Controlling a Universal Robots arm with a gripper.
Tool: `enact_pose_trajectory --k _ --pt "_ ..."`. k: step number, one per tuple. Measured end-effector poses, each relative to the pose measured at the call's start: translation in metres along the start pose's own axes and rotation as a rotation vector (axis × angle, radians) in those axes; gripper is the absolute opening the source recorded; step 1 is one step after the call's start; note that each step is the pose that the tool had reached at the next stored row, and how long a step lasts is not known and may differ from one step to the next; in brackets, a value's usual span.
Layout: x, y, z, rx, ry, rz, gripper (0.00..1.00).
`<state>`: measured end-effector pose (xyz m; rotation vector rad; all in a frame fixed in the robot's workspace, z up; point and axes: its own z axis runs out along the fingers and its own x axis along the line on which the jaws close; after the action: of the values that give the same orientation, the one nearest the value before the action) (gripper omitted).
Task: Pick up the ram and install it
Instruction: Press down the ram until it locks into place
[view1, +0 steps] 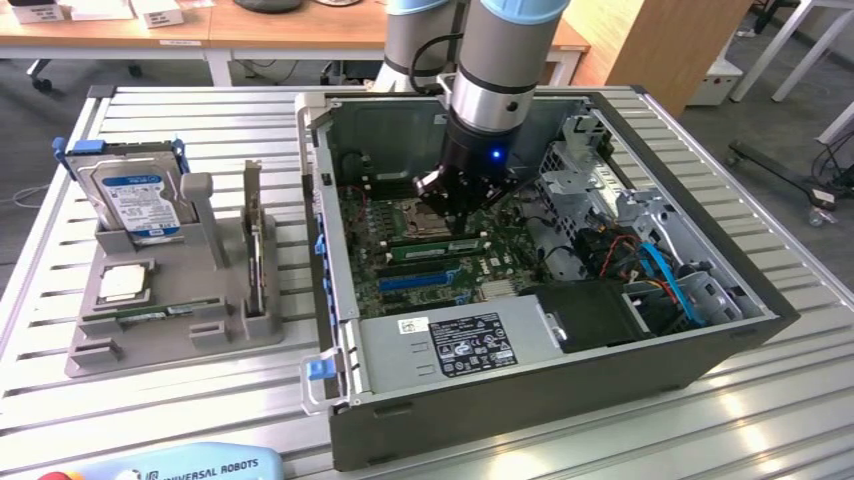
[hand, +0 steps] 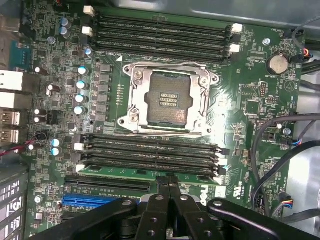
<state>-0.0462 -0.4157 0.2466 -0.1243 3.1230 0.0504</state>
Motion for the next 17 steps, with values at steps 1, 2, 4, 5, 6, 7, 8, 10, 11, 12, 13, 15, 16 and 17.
enact_pose_trajectory --k 1,2,4,5,6,7,8,10,11,12,13,15,16,17 --pt "0.0011 0.0001 0.0000 0.0003 -0.0026 0.000 0.10" --pt "0.0023 0.0002 0.0000 0.0004 -0.0051 0.000 0.10" --pt "0.0039 0.0004 0.0001 0.0003 -0.0064 0.000 0.10" --pt "0.0043 0.0004 -0.0001 0.0003 -0.0064 0.000 0.10" --pt "0.0044 0.0003 -0.0006 0.0006 -0.0063 0.000 0.10" --pt "0.0044 0.0004 -0.0014 0.0006 -0.0063 0.000 0.10" --pt "0.0044 0.0004 -0.0020 0.0004 -0.0064 0.000 0.10" --pt "0.0044 0.0005 -0.0027 0.0002 -0.0065 0.001 0.10" --pt "0.0044 0.0005 -0.0031 0.0003 -0.0064 0.001 0.10" --pt "0.0044 0.0005 -0.0033 0.0004 -0.0065 0.002 0.10" --pt "0.0044 0.0005 -0.0037 0.0005 -0.0063 0.002 0.10" --pt "0.0044 0.0005 -0.0047 0.0006 -0.0062 0.003 0.10" --pt "0.0044 0.0006 -0.0051 0.0004 -0.0061 0.003 0.10" --pt "0.0044 0.0006 -0.0053 0.0002 -0.0061 0.004 0.10"
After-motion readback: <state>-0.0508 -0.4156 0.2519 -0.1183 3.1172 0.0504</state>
